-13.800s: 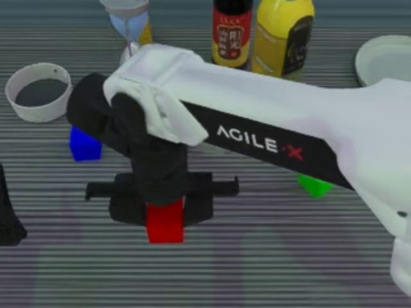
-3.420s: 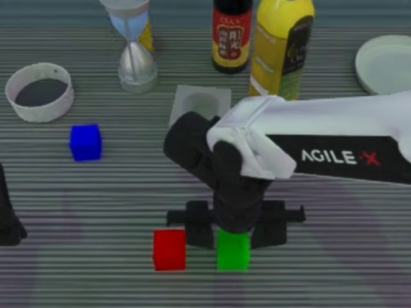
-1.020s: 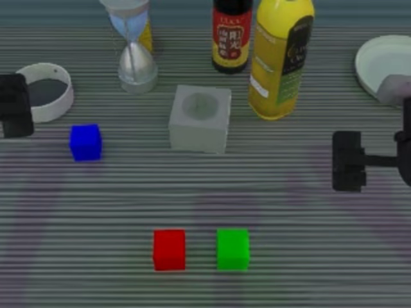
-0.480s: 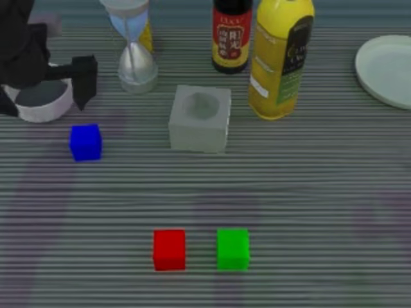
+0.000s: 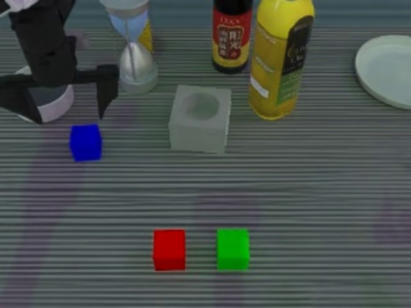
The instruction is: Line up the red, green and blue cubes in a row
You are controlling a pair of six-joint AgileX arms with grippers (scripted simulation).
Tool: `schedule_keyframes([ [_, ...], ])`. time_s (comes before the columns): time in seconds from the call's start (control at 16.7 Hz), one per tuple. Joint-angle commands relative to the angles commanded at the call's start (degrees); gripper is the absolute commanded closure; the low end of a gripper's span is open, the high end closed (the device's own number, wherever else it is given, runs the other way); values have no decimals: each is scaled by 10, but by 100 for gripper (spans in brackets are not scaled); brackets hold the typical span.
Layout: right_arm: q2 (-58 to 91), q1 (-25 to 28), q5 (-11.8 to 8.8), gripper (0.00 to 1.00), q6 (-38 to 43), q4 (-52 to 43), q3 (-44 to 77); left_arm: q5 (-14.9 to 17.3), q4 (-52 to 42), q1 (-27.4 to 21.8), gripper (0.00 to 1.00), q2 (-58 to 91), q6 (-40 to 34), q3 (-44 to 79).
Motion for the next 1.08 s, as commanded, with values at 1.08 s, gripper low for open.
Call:
schedule_keyframes([
  [1.08, -2, -1, 0, 0, -1, 1, -1, 1, 154, 1, 0, 46, 1, -109],
])
